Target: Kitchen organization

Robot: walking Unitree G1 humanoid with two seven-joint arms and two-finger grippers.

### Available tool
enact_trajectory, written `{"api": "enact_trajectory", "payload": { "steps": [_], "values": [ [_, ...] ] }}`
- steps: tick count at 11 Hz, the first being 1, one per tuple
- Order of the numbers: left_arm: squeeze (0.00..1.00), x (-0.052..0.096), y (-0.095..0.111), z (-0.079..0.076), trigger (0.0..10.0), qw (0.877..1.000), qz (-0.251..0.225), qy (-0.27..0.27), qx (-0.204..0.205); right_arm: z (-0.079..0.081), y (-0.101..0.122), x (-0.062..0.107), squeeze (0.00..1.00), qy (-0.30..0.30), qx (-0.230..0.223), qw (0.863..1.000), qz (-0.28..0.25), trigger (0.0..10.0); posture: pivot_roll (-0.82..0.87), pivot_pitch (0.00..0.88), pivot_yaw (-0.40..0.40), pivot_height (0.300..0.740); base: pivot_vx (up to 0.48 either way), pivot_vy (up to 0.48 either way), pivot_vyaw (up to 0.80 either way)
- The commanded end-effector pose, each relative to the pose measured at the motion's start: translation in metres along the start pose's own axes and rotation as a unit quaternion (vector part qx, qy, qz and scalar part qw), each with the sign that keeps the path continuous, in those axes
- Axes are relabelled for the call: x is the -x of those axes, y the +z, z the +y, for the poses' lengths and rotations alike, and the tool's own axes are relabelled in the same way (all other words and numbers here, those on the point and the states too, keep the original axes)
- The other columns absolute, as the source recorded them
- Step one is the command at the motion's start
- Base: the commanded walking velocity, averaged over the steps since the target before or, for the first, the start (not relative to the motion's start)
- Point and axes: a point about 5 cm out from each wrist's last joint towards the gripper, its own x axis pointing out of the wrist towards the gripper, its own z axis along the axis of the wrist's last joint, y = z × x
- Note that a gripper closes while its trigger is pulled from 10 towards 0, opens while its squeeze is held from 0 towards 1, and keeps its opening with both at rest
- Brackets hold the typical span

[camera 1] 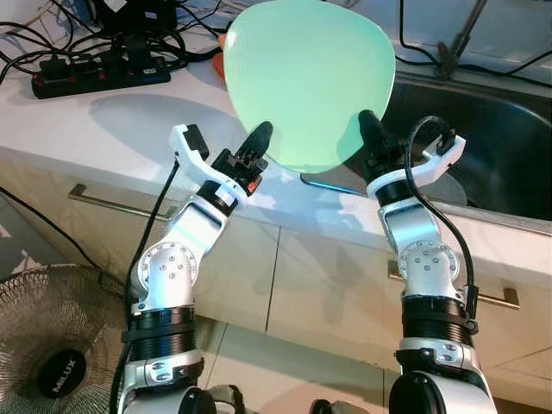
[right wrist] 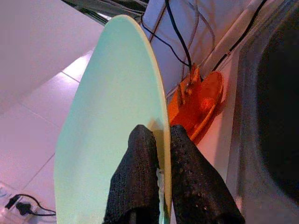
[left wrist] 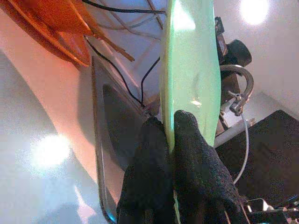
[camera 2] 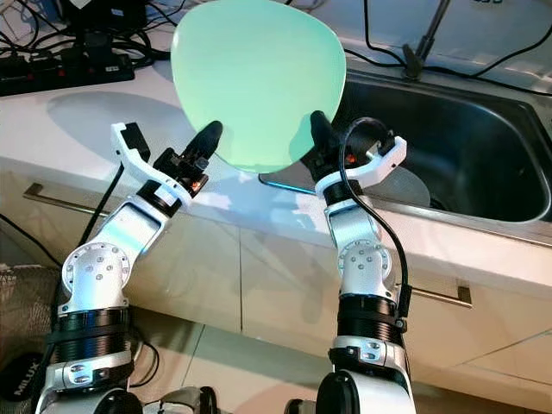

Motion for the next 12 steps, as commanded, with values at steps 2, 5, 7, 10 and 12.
{"api": "enact_trajectory", "payload": {
  "steps": [2, 5, 7, 10, 12],
  "values": [
    [1.0, -0.008, -0.02, -0.018, 10.0, 0.997, 0.055, -0.044, -0.032, 0.012, -0.012, -0.003, 0.0, 0.025, -0.005, 0.999, 0.027, 0.0, 0.06, 0.085, -0.022, 0.74, 0.0, 0.0, 0.0],
    [1.0, -0.008, -0.021, -0.018, 10.0, 0.997, 0.056, -0.046, -0.036, 0.009, -0.007, -0.005, 0.0, 0.008, -0.017, 1.0, 0.006, 0.0, 0.06, 0.085, -0.022, 0.74, 0.0, 0.0, 0.0],
    [1.0, -0.008, -0.021, -0.018, 10.0, 0.996, 0.057, -0.05, -0.038, 0.004, 0.005, -0.007, 0.0, -0.009, -0.021, 0.999, -0.025, 0.0, 0.06, 0.082, -0.022, 0.74, 0.0, 0.0, 0.0],
    [0.0, -0.007, -0.022, -0.016, 10.0, 0.996, 0.062, -0.04, -0.058, -0.005, 0.038, -0.009, 0.0, -0.03, -0.018, 0.996, -0.086, 0.0, 0.06, 0.083, -0.024, 0.74, 0.0, 0.0, 0.0],
    [0.0, -0.006, -0.023, -0.015, 10.0, 0.994, 0.067, -0.039, -0.074, -0.011, 0.069, -0.011, 0.0, -0.043, -0.011, 0.989, -0.143, 0.0, 0.07, 0.08, -0.025, 0.74, 0.0, 0.0, 0.0]
  ]
}}
